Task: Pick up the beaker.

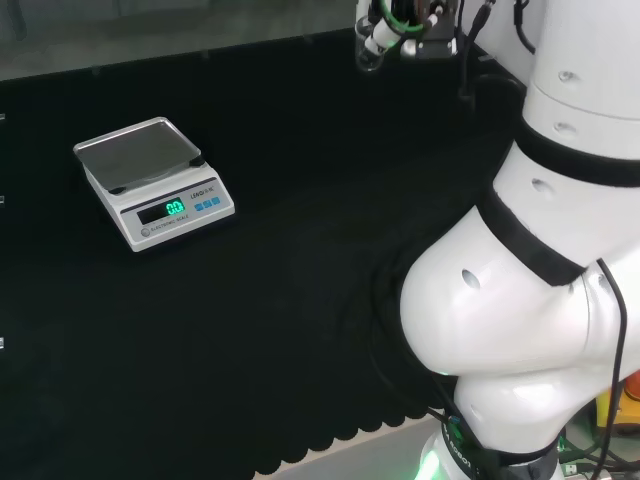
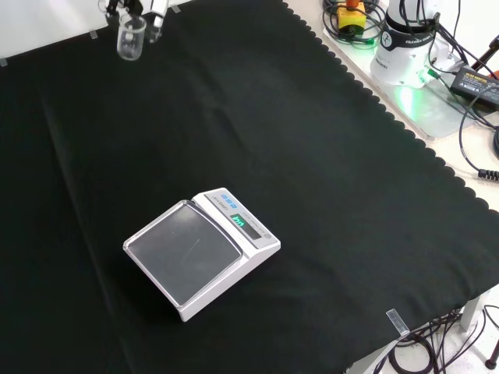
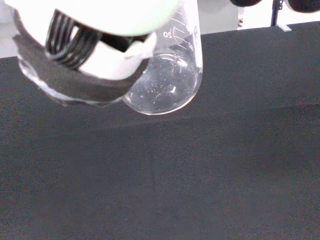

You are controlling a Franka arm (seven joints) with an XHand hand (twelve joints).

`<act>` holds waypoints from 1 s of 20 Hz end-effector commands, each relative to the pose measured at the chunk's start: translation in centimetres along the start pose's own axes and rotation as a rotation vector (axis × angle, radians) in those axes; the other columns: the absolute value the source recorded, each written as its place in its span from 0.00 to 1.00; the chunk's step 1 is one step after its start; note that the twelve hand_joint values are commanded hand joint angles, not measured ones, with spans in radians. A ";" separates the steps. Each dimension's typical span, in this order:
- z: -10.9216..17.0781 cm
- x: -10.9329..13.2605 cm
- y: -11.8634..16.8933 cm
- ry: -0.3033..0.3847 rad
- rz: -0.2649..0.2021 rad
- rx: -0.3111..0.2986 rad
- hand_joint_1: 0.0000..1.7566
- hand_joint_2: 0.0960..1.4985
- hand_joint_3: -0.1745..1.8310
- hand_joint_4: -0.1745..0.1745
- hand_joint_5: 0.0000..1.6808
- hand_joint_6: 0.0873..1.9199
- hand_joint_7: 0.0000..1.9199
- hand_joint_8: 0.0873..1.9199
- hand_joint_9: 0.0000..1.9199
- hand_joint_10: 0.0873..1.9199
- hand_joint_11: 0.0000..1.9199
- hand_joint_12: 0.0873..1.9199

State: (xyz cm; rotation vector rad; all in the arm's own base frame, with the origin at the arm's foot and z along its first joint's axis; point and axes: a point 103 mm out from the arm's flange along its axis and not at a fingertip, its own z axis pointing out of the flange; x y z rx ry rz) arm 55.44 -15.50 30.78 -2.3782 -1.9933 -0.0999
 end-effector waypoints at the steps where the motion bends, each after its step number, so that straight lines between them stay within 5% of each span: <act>1: -10.5 8.9 -10.7 0.170 -0.073 0.117 0.67 0.31 0.48 0.92 0.85 0.20 0.94 0.05 0.96 0.01 0.57 0.53; 8: -11.9 17.0 -16.8 0.161 -0.104 0.117 0.67 0.31 0.49 0.90 0.85 0.20 0.94 0.05 0.97 0.01 0.58 0.53; 14: -10.9 19.9 -20.7 0.167 -0.103 0.110 0.67 0.30 0.49 0.90 0.85 0.21 0.94 0.04 0.97 0.01 0.58 0.53; 20: -10.1 21.4 -21.4 0.134 -0.065 0.111 0.67 0.30 0.49 0.90 0.85 0.21 0.94 0.04 0.97 0.01 0.58 0.53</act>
